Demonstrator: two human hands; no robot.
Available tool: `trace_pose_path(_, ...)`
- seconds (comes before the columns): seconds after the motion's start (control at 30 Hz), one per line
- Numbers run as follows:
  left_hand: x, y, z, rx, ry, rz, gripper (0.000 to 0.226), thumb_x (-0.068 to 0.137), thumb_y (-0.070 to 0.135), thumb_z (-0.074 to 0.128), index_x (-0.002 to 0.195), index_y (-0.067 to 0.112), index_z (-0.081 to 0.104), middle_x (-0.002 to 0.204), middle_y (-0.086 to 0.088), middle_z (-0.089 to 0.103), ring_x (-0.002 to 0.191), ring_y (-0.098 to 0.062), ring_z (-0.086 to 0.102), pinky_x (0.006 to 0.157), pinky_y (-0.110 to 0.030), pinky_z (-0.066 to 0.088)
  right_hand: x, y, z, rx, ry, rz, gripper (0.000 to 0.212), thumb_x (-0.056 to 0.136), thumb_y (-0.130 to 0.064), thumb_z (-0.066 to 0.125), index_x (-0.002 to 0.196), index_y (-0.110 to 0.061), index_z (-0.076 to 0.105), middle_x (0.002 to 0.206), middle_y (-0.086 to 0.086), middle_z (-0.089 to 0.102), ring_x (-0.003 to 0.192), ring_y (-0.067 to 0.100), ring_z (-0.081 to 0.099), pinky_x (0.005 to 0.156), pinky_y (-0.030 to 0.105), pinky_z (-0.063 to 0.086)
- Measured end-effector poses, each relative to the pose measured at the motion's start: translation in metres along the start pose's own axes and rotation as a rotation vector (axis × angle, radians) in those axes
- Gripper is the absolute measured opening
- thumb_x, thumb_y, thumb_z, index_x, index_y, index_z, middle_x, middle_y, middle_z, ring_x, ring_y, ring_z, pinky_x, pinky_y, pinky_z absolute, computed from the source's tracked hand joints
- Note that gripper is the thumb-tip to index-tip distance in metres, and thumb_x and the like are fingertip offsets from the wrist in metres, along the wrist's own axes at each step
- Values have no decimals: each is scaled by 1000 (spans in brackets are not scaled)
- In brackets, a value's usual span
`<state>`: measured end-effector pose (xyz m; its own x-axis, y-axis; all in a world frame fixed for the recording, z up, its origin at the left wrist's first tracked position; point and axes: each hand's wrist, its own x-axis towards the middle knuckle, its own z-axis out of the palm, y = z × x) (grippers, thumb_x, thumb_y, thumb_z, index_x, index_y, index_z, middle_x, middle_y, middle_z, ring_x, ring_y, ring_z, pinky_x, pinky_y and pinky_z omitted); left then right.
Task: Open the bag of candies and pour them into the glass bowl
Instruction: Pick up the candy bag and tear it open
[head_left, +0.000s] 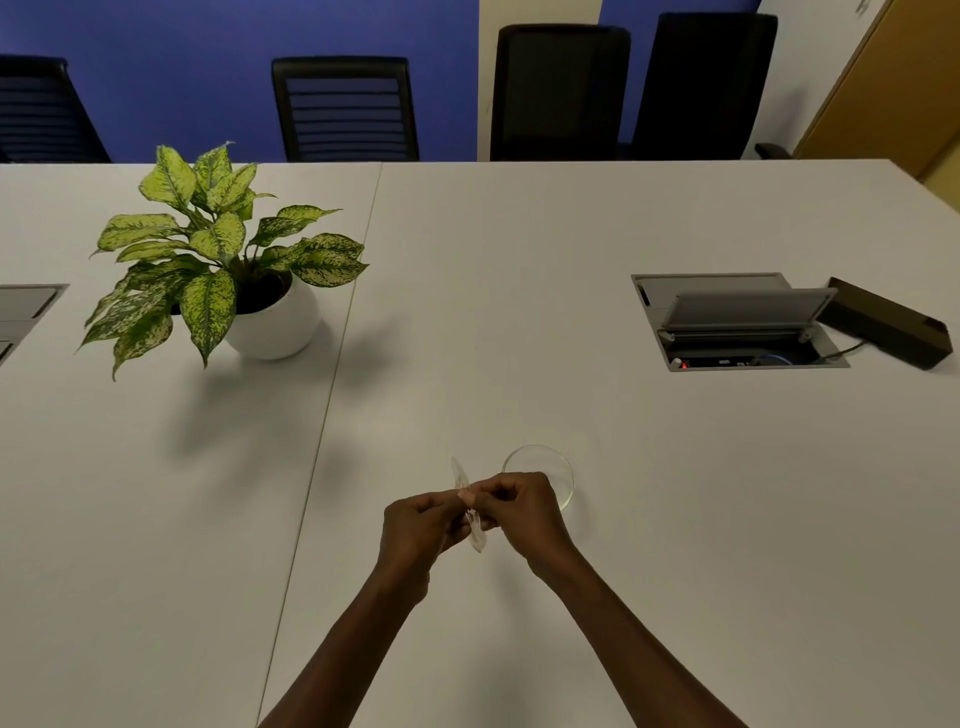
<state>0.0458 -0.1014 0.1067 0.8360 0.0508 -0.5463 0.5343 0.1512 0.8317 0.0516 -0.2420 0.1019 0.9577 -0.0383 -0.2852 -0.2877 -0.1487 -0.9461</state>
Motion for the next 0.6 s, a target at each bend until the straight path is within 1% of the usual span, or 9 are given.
trace_pose_path(0.1,5,1,-1,-43,-46,-49,21,90,5,65,75,8,80,84,-20,78,79,-31,76,65,-25,60,4,-3,-5,18,-28,12,5,82,-8,74,82,-5,77,78,17,76,72,31,74,70,41,63)
trace_pose_path(0.17,6,3,-1,-54,-72,-35,20,90,8,66,76,8,80,86,-20,78,79,-29,75,65,-24,60,7,-5,-7,52,-33,36,7,84,-4,71,81,-4,77,79,19,76,72,32,74,71,42,62)
trace_pose_path(0.27,8,4,0,-58,-101,5,18,89,13,68,78,8,80,86,-21,78,81,-31,73,68,-25,60,9,-6,-7,111,-23,91,9,86,-3,68,82,0,75,81,22,74,69,29,72,73,43,61)
trace_pose_path(0.4,10,5,3,-44,-111,26,18,89,12,67,78,8,81,84,-20,78,80,-32,72,69,-27,60,9,-6,-7,180,-11,152,11,87,0,65,86,5,74,81,24,72,69,27,67,72,36,57)
trace_pose_path(0.5,10,4,5,-30,-107,29,20,90,11,66,78,9,81,84,-20,78,81,-35,74,69,-28,61,11,-5,-7,232,-17,200,12,88,1,63,90,10,72,82,24,70,71,29,67,76,41,58)
trace_pose_path(0.6,11,3,5,-5,-102,37,19,91,11,65,80,7,81,83,-20,78,81,-35,75,69,-28,61,12,-3,-8,269,-39,243,15,90,0,61,94,12,70,83,24,70,69,28,69,73,37,60)
